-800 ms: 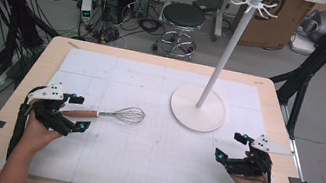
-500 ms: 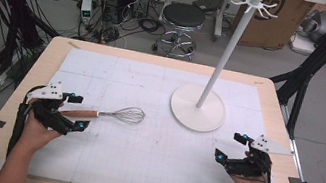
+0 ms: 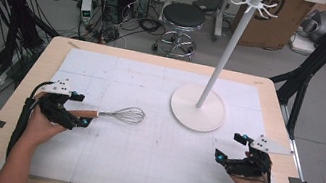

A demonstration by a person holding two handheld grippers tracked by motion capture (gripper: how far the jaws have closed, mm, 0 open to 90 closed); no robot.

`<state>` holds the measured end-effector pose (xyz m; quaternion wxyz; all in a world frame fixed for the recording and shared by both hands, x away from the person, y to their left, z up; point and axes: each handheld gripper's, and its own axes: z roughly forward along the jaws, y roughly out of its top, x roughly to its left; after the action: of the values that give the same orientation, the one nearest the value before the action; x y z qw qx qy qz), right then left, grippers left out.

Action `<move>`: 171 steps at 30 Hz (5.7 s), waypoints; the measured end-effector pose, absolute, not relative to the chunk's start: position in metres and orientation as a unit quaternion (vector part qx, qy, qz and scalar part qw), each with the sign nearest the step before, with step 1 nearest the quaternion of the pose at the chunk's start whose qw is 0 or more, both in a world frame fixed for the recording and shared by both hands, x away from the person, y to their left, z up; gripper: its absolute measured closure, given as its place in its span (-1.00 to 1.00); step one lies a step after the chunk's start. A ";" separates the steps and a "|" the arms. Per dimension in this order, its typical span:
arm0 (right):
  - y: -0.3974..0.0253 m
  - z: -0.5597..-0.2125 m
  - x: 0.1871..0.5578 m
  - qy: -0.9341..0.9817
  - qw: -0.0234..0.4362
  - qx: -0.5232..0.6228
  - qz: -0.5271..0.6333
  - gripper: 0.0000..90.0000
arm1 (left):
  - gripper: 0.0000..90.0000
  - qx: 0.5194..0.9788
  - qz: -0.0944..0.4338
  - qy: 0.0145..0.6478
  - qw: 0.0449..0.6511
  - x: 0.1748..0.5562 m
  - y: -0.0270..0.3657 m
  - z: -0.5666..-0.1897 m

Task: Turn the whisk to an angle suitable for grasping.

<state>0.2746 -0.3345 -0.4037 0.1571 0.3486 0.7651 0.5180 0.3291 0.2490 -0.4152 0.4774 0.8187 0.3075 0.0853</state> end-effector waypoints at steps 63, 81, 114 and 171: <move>-0.333 -0.409 0.275 0.775 0.153 0.348 0.505 -0.99 | 0.56 0.924 0.102 0.265 0.256 0.349 0.215 -0.428; -0.332 -0.409 0.275 0.777 0.152 0.346 0.503 -0.99 | 0.56 0.930 0.084 0.213 0.288 0.331 0.184 -0.429; -0.336 -0.409 0.274 0.773 0.154 0.347 0.509 -0.99 | 0.56 0.937 0.055 0.137 0.318 0.309 0.140 -0.432; -0.339 -0.405 0.272 0.765 0.157 0.347 0.519 -0.99 | 0.01 0.934 0.073 0.117 0.330 0.299 0.099 -0.435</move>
<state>0.2721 -0.3387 -0.4047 0.1569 0.3473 0.7653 0.5188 0.2994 0.0987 -0.4348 0.3302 0.9339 0.1165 0.0726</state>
